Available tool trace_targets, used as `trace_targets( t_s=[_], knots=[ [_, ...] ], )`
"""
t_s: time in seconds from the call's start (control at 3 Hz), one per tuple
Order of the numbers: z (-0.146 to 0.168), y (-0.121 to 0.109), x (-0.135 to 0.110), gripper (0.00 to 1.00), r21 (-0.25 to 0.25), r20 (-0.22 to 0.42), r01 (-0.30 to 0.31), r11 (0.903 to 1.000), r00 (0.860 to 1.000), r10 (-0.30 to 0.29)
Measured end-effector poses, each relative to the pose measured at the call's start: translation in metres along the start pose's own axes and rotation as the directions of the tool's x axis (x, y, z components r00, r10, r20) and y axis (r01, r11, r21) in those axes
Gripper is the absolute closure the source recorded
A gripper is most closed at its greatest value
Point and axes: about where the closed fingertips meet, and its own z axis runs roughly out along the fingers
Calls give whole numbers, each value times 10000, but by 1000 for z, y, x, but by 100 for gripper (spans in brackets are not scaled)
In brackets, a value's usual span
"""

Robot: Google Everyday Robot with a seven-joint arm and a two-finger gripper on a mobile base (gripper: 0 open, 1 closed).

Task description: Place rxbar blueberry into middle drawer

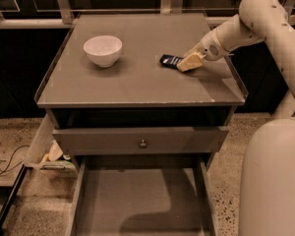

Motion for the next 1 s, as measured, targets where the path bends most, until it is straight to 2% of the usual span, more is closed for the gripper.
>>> trace_targets(
  t_s=[1.0],
  knots=[
    [-6, 1, -6, 100, -12, -1, 14, 10000, 10000, -14]
  ],
)
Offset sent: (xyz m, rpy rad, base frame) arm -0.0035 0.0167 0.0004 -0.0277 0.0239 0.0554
